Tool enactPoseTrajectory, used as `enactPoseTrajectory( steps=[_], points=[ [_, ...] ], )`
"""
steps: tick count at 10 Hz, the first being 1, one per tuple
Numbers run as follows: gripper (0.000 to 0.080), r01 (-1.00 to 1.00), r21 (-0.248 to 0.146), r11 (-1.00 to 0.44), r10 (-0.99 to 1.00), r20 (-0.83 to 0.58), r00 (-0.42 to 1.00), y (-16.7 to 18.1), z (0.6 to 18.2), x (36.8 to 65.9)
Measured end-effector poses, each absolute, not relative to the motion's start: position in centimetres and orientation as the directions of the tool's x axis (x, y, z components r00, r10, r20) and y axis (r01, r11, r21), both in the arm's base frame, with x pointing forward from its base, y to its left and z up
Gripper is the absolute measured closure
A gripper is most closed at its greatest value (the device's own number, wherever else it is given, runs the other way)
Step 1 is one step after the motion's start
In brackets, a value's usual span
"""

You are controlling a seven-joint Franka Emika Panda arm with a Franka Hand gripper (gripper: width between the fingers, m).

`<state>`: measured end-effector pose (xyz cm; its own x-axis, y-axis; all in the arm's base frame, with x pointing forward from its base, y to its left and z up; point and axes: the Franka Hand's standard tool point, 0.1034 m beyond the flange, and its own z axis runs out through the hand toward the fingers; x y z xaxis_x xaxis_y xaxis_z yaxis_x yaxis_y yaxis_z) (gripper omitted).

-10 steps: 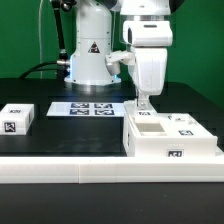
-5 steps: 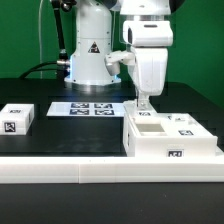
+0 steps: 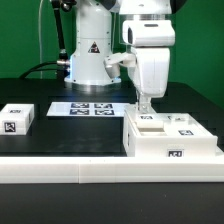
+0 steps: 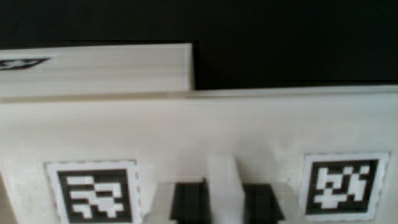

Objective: Assemble cabinet

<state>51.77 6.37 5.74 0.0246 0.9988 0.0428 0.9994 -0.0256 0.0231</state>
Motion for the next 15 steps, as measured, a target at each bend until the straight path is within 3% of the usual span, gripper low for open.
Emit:
enactPoseTrajectory(
  steps=[2, 5, 9, 10, 12, 13, 14, 15],
  points=[
    [0.0729, 0.999, 0.018, -0.027, 0.999, 0.044, 0.027, 6.3, 5.7, 53.6],
    [0.0729, 0.998, 0.055, -0.010, 0.998, 0.059, 0.007, 5.9, 5.8, 57.2],
    [0.0725, 0.999, 0.036, -0.014, 0.998, 0.057, 0.012, 6.1, 5.7, 57.6],
    [0.0626, 0.999, 0.036, -0.015, 0.998, 0.056, 0.013, 6.1, 5.7, 57.6],
    [0.0352, 0.999, 0.036, -0.015, 0.998, 0.056, 0.013, 6.1, 5.7, 57.6],
    [0.0352, 0.999, 0.036, -0.015, 0.998, 0.056, 0.013, 6.1, 5.7, 57.6],
    [0.0150, 0.999, 0.036, -0.015, 0.998, 0.056, 0.013, 6.1, 5.7, 57.6],
    [0.0049, 0.999, 0.036, -0.016, 0.998, 0.056, 0.014, 6.0, 5.7, 57.6]
  ],
)
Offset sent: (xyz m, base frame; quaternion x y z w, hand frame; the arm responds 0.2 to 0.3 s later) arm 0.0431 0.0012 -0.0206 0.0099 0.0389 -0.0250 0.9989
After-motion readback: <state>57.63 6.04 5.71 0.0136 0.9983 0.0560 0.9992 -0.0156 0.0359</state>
